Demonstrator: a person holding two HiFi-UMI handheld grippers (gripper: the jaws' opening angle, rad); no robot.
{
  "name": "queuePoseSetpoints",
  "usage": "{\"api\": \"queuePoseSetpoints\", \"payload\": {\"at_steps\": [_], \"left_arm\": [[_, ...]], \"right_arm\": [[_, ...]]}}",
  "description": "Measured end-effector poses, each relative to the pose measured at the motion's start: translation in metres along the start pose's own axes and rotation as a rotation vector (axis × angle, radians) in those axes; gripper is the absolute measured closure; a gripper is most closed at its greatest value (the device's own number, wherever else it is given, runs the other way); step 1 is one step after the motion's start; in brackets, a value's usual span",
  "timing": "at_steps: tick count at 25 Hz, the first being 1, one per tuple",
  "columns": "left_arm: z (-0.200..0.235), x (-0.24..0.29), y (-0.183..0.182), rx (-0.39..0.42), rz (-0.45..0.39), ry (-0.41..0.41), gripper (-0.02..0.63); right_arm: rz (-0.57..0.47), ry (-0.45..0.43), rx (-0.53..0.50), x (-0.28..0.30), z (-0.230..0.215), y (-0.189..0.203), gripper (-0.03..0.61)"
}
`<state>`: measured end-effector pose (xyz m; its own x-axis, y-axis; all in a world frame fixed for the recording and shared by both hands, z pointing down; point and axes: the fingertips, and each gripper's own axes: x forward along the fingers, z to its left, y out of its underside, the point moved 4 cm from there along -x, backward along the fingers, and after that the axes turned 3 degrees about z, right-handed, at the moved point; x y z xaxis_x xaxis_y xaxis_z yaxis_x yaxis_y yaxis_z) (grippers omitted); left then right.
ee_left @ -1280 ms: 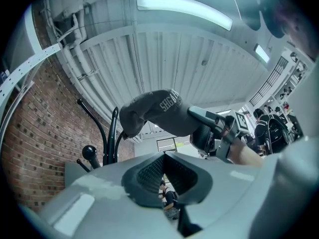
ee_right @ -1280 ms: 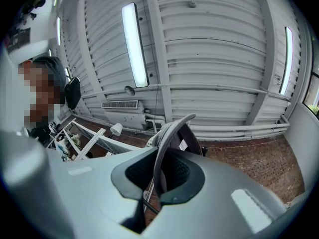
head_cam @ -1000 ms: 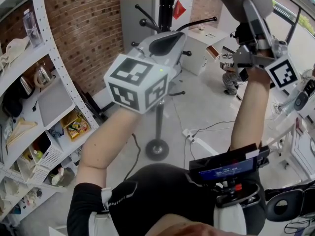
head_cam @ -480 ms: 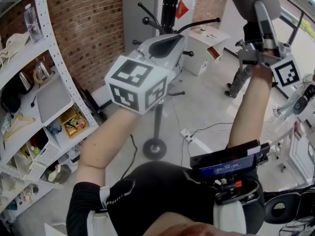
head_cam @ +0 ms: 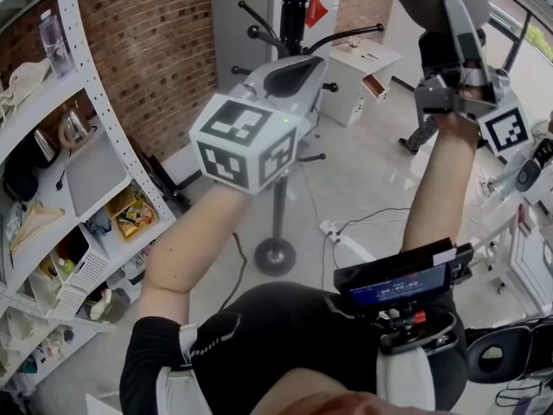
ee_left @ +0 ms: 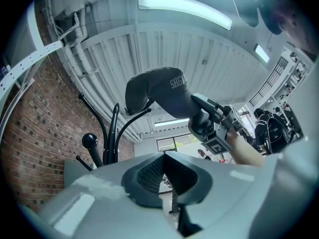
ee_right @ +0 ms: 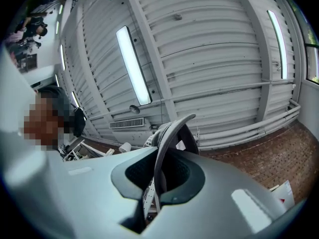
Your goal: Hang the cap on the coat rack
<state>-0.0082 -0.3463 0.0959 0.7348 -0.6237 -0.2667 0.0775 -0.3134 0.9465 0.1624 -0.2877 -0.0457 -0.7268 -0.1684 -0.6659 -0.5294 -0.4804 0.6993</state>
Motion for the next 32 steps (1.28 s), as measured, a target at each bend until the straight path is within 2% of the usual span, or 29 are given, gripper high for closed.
{"api": "queuePoseSetpoints", "payload": {"at_steps": [10,12,17,27,32], "left_arm": [[-0.004,-0.020,0.009,0.028,0.022,-0.025,0.609],[-0.002,-0.025,0.010,0.034,0.024,-0.038,0.609],[0.005,-0.027,0.015,0.026,0.032,-0.065,0.609],[-0.007,-0.002,0.058,-0.069,0.087,0.017,0.609],[-0.019,0.005,0.067,-0.082,0.084,0.013,0.609]], "right_arm": [[-0.201,0.030,0.001,0.003,-0.037,-0.022,0.552],[-0.201,0.049,-0.004,0.007,-0.046,-0.018,0.552],[-0.186,0.139,0.100,-0.018,-0.068,0.013,0.552],[-0.138,0.219,0.192,-0.100,-0.038,0.073,0.551],[-0.093,0.258,0.249,-0.119,-0.031,0.102,0.546]]}}
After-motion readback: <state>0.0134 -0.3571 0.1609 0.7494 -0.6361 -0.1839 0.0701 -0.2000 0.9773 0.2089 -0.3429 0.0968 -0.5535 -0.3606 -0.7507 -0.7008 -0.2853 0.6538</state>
